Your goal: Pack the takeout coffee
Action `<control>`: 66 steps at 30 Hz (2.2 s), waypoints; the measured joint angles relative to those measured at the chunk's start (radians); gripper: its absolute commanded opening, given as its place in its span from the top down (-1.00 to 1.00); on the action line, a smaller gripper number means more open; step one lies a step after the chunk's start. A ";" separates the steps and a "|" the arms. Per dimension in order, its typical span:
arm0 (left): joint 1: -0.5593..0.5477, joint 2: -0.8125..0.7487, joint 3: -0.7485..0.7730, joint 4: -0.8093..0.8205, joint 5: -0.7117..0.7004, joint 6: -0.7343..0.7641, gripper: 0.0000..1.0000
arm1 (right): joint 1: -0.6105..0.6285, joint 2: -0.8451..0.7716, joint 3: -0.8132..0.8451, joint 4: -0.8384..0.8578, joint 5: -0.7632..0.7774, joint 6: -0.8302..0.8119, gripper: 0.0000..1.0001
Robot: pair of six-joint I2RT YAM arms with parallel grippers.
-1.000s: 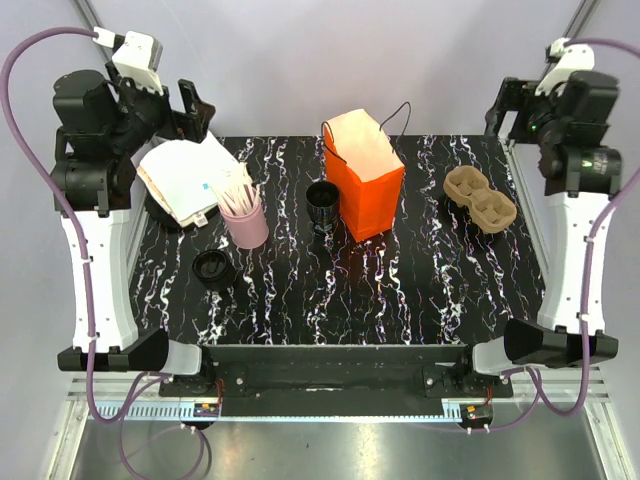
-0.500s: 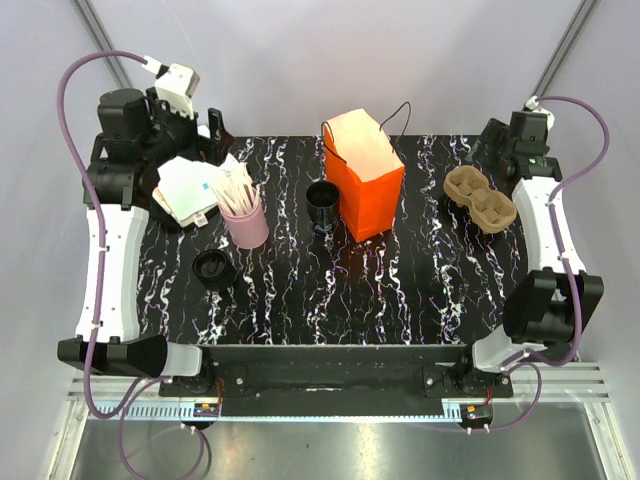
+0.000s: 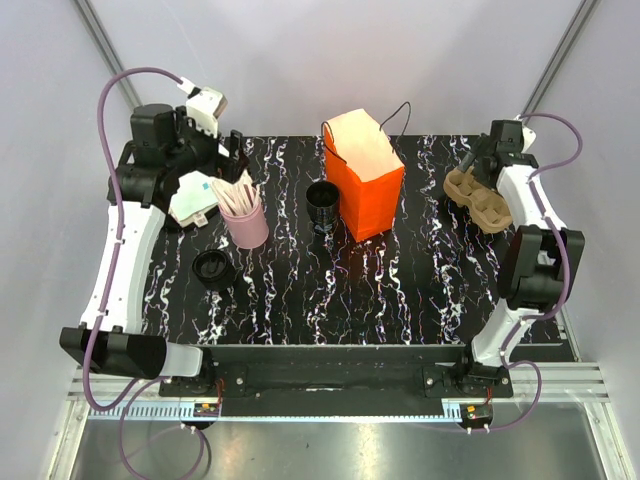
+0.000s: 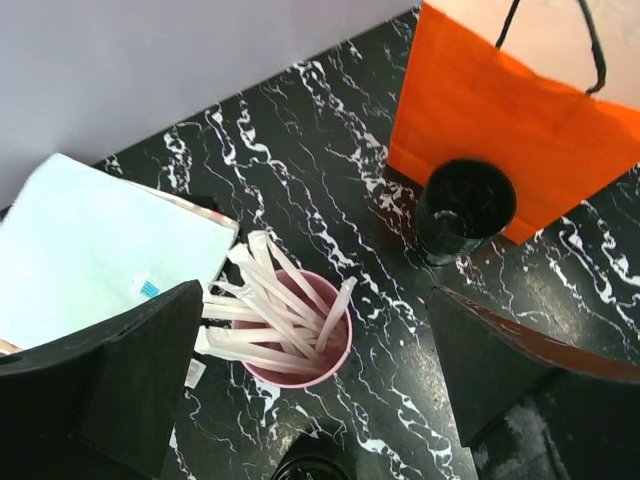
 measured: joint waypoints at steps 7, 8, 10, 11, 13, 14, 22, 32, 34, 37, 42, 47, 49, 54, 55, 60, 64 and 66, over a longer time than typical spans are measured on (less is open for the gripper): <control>-0.018 0.000 -0.044 0.002 0.000 0.018 -0.98 | -0.003 0.068 0.042 -0.029 0.026 0.027 -0.99; -0.019 0.000 -0.047 0.003 0.000 0.021 -0.98 | -0.005 0.075 0.051 -0.033 0.031 0.031 -0.99; -0.022 0.000 -0.055 0.008 0.000 0.024 -0.98 | -0.007 0.087 0.066 -0.042 0.042 0.035 -0.99; -0.023 0.000 -0.058 0.008 0.000 0.025 -0.98 | -0.010 0.092 0.070 -0.045 0.044 0.038 -0.99; -0.025 0.000 -0.068 0.011 0.001 0.029 -0.98 | -0.021 0.101 0.074 -0.053 0.045 0.043 -0.99; -0.026 0.000 -0.072 0.011 0.001 0.032 -0.98 | -0.027 0.103 0.074 -0.055 0.044 0.046 -0.99; -0.034 0.000 -0.089 0.016 0.001 0.040 -0.98 | -0.049 0.118 0.074 -0.072 0.043 0.037 -0.99; -0.035 0.000 -0.109 0.017 0.001 0.047 -0.98 | -0.052 0.228 0.080 -0.107 0.020 0.017 -0.99; -0.035 0.000 -0.114 0.017 0.000 0.049 -0.98 | -0.053 0.242 0.087 -0.113 0.014 0.013 -0.99; -0.035 0.000 -0.120 0.017 0.000 0.051 -0.98 | -0.053 0.263 0.122 -0.123 0.012 -0.006 -0.99; -0.035 0.000 -0.120 0.018 0.000 0.055 -0.98 | -0.053 0.325 0.238 -0.159 -0.010 -0.069 -0.99; -0.035 0.000 -0.132 0.020 0.000 0.059 -0.98 | -0.053 0.427 0.378 -0.211 -0.014 -0.166 -0.99; -0.035 0.000 -0.140 0.020 0.000 0.059 -0.98 | -0.053 0.447 0.395 -0.226 -0.014 -0.195 -0.99; -0.035 0.000 -0.153 0.023 0.000 0.058 -0.98 | -0.053 0.487 0.444 -0.262 -0.038 -0.267 -0.99; -0.035 0.000 -0.154 0.023 0.000 0.058 -0.98 | -0.053 0.494 0.462 -0.270 -0.047 -0.284 -0.99; -0.035 0.000 -0.154 0.024 0.000 0.058 -0.98 | -0.053 0.534 0.571 -0.278 -0.110 -0.360 -0.99; -0.036 0.000 -0.156 0.025 0.000 0.057 -0.98 | -0.053 0.577 0.679 -0.284 -0.173 -0.411 -0.98; -0.036 0.000 -0.159 0.027 0.000 0.057 -0.98 | -0.053 0.600 0.727 -0.288 -0.209 -0.427 -0.98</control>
